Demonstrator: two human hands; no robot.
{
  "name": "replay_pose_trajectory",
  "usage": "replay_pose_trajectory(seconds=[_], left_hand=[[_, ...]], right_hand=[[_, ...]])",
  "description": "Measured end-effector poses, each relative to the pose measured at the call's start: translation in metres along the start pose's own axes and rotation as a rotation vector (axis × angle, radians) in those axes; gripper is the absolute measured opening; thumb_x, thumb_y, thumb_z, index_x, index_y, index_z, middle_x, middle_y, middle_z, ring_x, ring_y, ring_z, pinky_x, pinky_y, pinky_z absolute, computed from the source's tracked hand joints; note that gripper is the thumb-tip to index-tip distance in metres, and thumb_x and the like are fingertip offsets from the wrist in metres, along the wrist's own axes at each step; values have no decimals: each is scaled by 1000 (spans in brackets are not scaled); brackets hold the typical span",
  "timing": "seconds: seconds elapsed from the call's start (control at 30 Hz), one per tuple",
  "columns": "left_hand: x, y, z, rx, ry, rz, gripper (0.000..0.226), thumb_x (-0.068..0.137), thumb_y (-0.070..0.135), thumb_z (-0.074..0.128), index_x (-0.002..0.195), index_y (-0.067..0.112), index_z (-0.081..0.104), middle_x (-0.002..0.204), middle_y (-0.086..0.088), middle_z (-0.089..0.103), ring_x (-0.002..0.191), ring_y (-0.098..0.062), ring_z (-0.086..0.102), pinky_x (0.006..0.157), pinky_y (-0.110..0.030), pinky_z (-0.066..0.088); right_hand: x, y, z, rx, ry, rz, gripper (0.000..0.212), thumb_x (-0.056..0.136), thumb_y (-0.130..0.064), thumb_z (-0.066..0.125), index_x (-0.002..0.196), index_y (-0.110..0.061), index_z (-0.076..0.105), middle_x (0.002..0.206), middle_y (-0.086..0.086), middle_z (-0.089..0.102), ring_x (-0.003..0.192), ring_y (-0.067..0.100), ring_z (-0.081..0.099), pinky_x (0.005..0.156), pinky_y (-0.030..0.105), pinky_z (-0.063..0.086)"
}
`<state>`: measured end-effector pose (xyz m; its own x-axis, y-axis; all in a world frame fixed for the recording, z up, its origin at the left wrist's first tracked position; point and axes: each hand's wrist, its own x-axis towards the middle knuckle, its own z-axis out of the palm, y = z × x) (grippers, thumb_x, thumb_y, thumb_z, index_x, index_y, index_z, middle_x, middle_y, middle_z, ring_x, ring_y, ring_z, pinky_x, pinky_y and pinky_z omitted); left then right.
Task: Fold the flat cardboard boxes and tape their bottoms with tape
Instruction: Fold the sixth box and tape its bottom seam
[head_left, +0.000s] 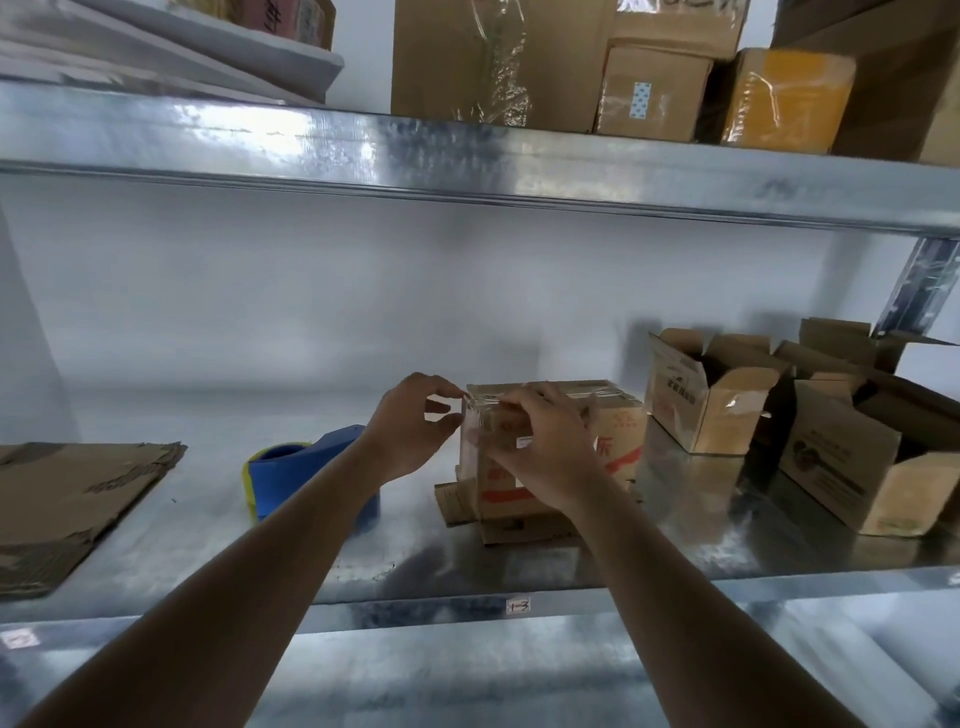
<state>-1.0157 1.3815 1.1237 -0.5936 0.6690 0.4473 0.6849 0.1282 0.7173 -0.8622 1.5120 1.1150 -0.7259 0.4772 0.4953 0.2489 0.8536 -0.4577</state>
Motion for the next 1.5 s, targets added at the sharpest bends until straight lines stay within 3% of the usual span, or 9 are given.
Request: replay_pose_trajectory(seconds=[0.13, 0.27, 0.37, 0.67, 0.9, 1.1, 1.27, 1.37, 1.5], left_hand=[[5, -7, 3, -30, 24, -17, 9, 100, 17, 67, 107, 23, 66, 114, 8, 70, 103, -12, 70, 76, -17, 52], [9, -10, 6, -235, 17, -30, 10, 104, 22, 62, 112, 27, 65, 104, -1, 73, 95, -22, 74, 85, -41, 63], [10, -10, 9, -283, 14, -34, 22, 106, 13, 55, 108, 25, 73, 103, -4, 72, 93, -26, 75, 85, -44, 64], [12, -15, 14, -315, 16, -86, 23, 107, 8, 53, 115, 17, 73, 103, -6, 71, 95, -32, 73, 90, -53, 62], [10, -18, 16, -253, -9, -78, 28, 109, 15, 49, 130, 14, 69, 119, -10, 70, 107, -32, 70, 95, -53, 60], [10, -16, 10, -143, -37, 7, 35, 109, 8, 43, 121, 22, 72, 113, -1, 72, 107, -25, 67, 96, -46, 55], [9, -23, 4, 156, -52, 150, 46, 102, -5, 42, 135, 16, 67, 131, 0, 66, 114, -14, 60, 97, -23, 47], [7, -22, 5, 176, -80, 183, 41, 106, 6, 50, 142, 22, 63, 135, 4, 64, 112, -9, 60, 98, -26, 50], [1, -17, 11, 64, -163, 109, 36, 110, 16, 47, 136, 33, 66, 133, 9, 66, 117, -13, 62, 100, -31, 51]], right_hand=[[4, -2, -3, 19, 107, -41, 46, 86, -75, 60, 109, -35, 66, 114, -20, 59, 116, 7, 56, 123, 63, 12], [8, 2, -5, 182, 84, -178, 36, 86, -62, 68, 105, -31, 73, 101, -21, 67, 100, 3, 64, 109, 59, 43], [8, 9, -6, 249, 113, -223, 36, 84, -40, 81, 111, -17, 79, 109, -7, 72, 107, 10, 65, 99, 47, 53], [8, 14, -6, 39, 91, -321, 36, 91, -27, 76, 125, -14, 74, 123, -2, 72, 119, 16, 59, 108, 45, 47], [-2, 13, -6, 0, 100, -324, 39, 90, -41, 77, 122, -19, 70, 121, -7, 70, 115, 12, 62, 127, 44, 18], [-3, 5, -8, 7, 102, -312, 35, 89, -44, 79, 115, -22, 68, 110, -9, 68, 106, 10, 54, 101, 45, 49], [-12, -4, -19, 88, 101, -341, 26, 92, -30, 66, 116, -20, 66, 108, -10, 66, 103, 8, 58, 95, 39, 53], [-16, -3, -20, 159, 73, -341, 28, 92, -20, 64, 119, -24, 65, 110, -16, 64, 101, 3, 60, 83, 30, 57], [-20, 6, -11, 211, 144, -385, 28, 94, -24, 70, 122, -18, 72, 116, -9, 69, 107, 5, 64, 88, 30, 57]])
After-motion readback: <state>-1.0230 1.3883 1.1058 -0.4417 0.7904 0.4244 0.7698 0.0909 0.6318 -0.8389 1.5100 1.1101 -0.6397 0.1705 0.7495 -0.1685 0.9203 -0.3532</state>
